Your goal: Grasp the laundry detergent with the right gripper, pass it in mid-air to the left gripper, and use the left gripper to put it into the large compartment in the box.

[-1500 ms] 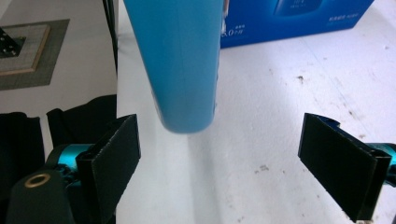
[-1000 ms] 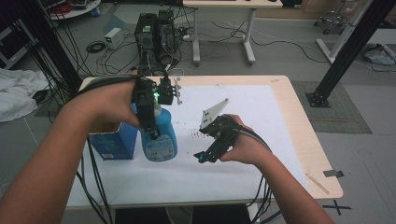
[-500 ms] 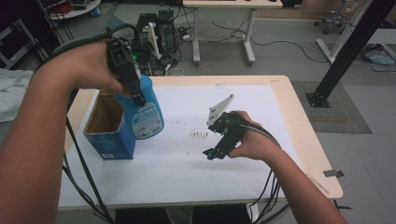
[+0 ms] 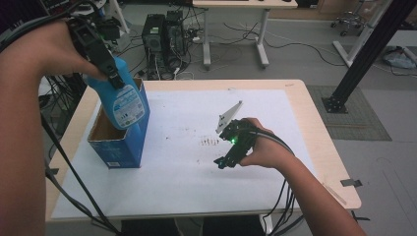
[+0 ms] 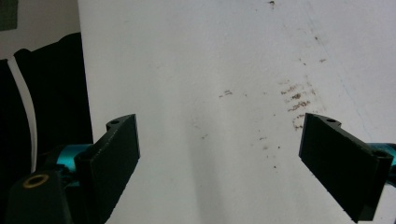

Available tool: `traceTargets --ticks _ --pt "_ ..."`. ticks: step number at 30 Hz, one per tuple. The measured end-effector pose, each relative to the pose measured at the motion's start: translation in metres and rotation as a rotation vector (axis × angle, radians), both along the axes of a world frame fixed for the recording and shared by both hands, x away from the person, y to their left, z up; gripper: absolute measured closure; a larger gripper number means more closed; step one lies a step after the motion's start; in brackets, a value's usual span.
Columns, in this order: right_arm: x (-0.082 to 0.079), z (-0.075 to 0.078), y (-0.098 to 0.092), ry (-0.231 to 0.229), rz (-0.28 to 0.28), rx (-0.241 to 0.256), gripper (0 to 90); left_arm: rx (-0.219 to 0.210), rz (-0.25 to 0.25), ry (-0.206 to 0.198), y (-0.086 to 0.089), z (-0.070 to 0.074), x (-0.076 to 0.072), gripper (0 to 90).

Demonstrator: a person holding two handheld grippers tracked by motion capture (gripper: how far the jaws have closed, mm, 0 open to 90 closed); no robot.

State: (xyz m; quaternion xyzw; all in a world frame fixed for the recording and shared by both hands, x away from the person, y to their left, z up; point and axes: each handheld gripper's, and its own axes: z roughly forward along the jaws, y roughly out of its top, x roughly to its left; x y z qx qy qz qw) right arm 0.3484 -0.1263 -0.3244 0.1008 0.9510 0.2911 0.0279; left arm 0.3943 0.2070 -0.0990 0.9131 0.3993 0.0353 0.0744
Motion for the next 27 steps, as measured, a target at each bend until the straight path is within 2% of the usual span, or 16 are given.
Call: traceTargets --ticks 6,7,10,11,14,21,22,24,27 --pt "0.003 -0.005 0.006 0.009 0.006 -0.015 11.6 0.019 0.045 -0.003 0.016 -0.006 0.005 38.1" --pt "0.004 -0.007 0.008 0.013 0.003 -0.020 11.6 0.036 0.061 0.003 0.025 -0.011 0.010 38.1" --pt "0.005 -0.009 0.010 0.018 0.001 -0.025 11.6 0.040 0.076 0.009 0.030 -0.017 0.013 38.1" --pt "0.005 -0.011 0.011 0.016 0.001 -0.030 11.6 0.046 0.082 0.012 0.034 -0.024 0.016 38.1" --pt "0.006 -0.013 0.011 0.020 0.000 -0.031 11.6 0.051 0.078 0.007 0.037 -0.031 0.019 38.1" --pt "0.007 -0.018 0.014 0.027 -0.004 -0.040 11.6 0.059 0.058 0.013 0.039 -0.070 0.027 38.0" --pt "0.007 -0.018 0.014 0.027 -0.004 -0.040 11.6 0.059 0.058 0.013 0.039 -0.070 0.027 38.0" --pt "0.007 -0.018 0.015 0.026 0.001 -0.039 11.6 0.055 0.046 0.021 0.039 -0.090 0.030 38.0" --pt "0.007 -0.019 0.015 0.027 -0.002 -0.041 11.6 0.065 0.032 0.031 0.038 -0.109 0.032 38.0"
